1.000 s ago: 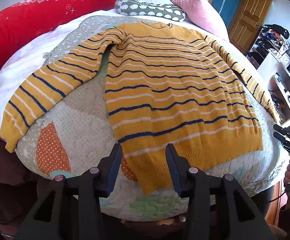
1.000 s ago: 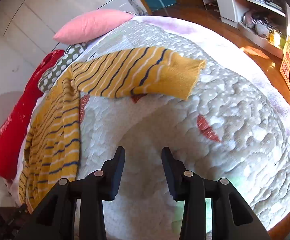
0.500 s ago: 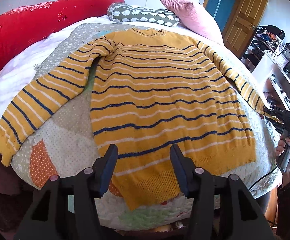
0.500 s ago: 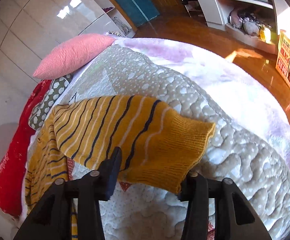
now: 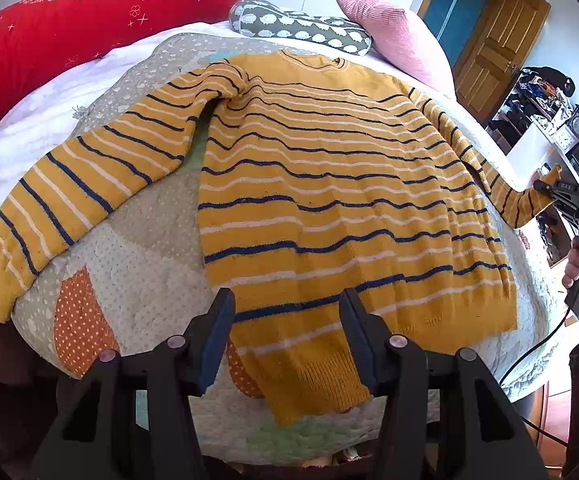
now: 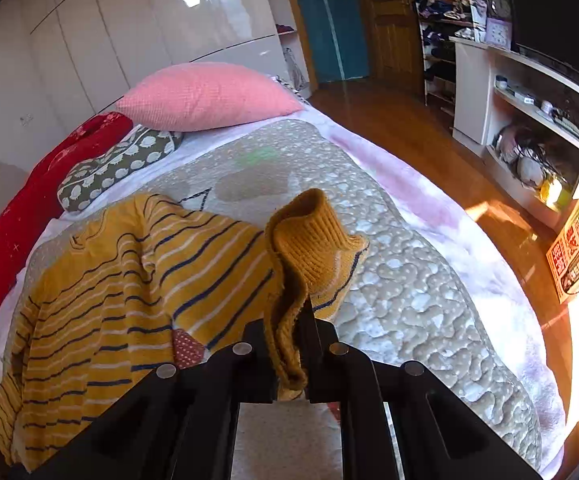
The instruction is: Fold small clothes
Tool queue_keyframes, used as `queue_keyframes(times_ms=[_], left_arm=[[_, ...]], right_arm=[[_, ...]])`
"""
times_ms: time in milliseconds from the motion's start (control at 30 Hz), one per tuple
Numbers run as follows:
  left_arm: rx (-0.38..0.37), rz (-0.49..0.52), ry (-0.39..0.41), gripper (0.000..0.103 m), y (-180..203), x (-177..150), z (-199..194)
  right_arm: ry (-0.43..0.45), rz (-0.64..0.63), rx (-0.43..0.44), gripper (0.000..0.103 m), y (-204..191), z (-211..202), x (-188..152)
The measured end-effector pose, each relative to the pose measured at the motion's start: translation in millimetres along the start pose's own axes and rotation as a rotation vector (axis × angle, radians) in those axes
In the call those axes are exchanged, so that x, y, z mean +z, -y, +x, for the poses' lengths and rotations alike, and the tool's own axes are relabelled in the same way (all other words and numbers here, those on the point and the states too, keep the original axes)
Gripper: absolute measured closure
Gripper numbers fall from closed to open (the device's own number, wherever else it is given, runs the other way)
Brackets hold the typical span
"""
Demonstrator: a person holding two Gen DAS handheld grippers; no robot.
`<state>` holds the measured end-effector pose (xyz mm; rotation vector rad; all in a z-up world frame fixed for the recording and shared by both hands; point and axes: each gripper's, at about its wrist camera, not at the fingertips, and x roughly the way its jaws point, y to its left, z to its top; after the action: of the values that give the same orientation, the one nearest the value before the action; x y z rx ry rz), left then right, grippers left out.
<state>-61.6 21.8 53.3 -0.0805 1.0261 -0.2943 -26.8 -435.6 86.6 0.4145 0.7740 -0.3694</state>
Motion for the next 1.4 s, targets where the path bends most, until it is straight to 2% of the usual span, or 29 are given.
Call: queue_keyframes(times_ms=[67,200,400,567,800,1033,1167,1300,1400], left_arm=[[0.005,-0.002,-0.002,0.05,-1,-2,0],[0.063,0.033,0.012,0.05,3,-5,-1],[0.151,0.067,0.058,0.05,2,-2,-3],[0.189,0.06,0.071,0.049,-7,0,-5],[0.236,0.038,0.066,0.045,-28,1,-5],[0.215,-0.021,0.076,0.044,-53,6,-7],[0.207,-0.048,0.073,0.044,-66,6,-6],[0.203,-0.075,0.06,0.044,-77,6,-2],[0.202,-0.092,0.049,0.044,-82,5,-1]], right_arm=[[-0.002,-0.035,0.015,0.095,-19,2,1],[0.009,-0.091,-0.03,0.096,-42,9,-2],[0.02,-0.177,-0.004,0.096,-73,0,0],[0.039,-0.315,0.055,0.096,-132,-11,5],[-0.006,-0.447,0.168,0.096,-232,1,3],[-0.115,-0.537,0.232,0.096,-336,44,-11],[-0.196,-0.557,0.281,0.096,-388,73,-34],[-0.267,-0.589,0.304,0.096,-428,98,-64],[-0.347,-0.593,0.341,0.093,-443,114,-83]])
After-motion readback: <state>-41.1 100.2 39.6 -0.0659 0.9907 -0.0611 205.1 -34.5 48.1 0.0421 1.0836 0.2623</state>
